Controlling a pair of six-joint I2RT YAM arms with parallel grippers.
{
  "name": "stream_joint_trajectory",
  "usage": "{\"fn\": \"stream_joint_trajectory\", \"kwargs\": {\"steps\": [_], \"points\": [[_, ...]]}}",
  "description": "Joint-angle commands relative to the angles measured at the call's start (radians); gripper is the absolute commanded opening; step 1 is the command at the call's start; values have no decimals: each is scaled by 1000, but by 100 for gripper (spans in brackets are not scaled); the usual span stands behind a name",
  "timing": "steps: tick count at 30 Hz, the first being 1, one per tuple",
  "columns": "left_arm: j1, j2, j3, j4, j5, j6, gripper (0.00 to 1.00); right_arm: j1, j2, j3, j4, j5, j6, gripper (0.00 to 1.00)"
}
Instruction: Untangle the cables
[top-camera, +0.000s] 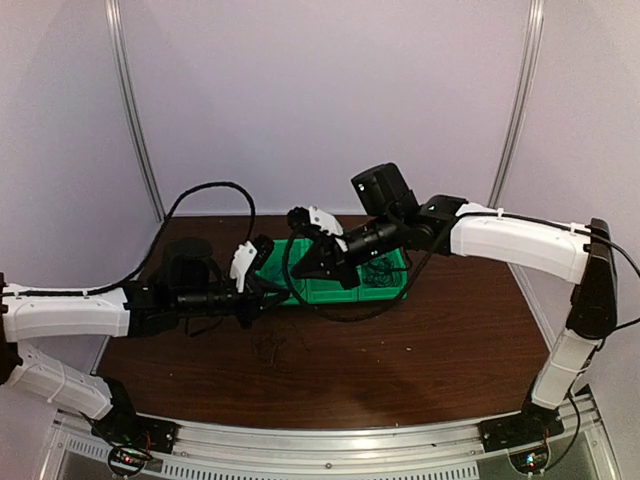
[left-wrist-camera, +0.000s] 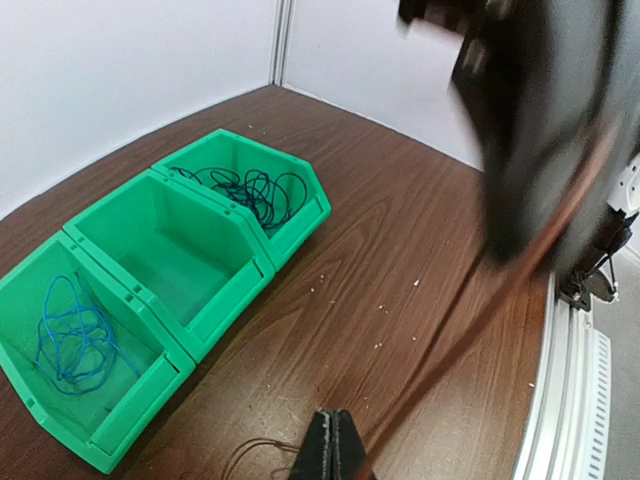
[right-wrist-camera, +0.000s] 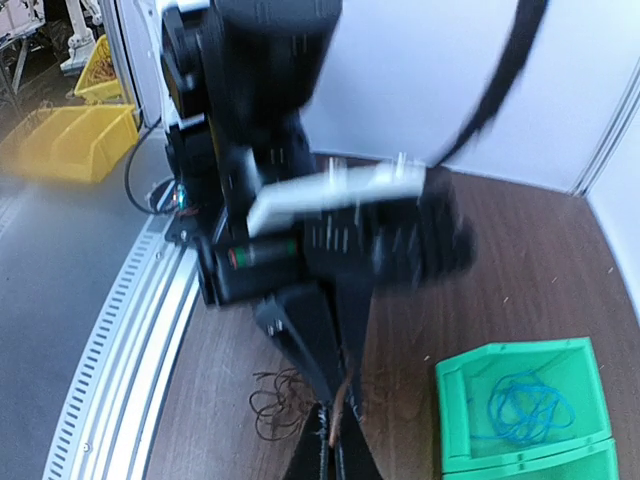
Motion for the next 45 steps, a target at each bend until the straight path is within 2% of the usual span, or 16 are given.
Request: {"fn": "stream_joint_trajectory", "kwargs": {"steps": [1, 8, 11, 15, 16, 18, 22, 28, 33, 39, 42, 45], "points": [[-6, 84, -80, 204, -16, -9, 0, -10, -107, 198, -164, 24, -55, 0], [-6, 365, -108, 468, 22, -51, 0, -16, -124, 482, -306, 86, -106, 0], [-6, 480, -83, 493, 45, -76, 0, -49, -135, 569, -313, 94, -108, 0], [-6, 527, -119, 550, 54, -112, 0, -121, -134, 695, -303, 70, -88, 0], [-5, 523, -133, 563, 50, -119, 0, -144, -134, 725, -298, 57, -78, 0], [-6, 508, -165, 584, 49, -123, 7, -194, -135, 786, -282, 27, -49, 0], [-6, 475, -217, 597, 29, -116, 9, -270, -129, 854, -267, 3, -18, 0], [-6, 460, -226, 526, -31, -111, 6, -288, -137, 858, -249, 14, -13, 0], [-6, 380, -271, 438, -117, -140, 0, -289, -129, 843, -232, 62, -30, 0], [-6, 287, -373, 381, -185, -197, 0, -331, -70, 950, -150, 84, 8, 0], [-6, 264, -391, 346, -194, -223, 0, -341, -29, 982, -133, 91, -25, 0], [-22, 176, -411, 355, -194, -224, 1, -339, 7, 1003, -147, 90, -52, 0]]}}
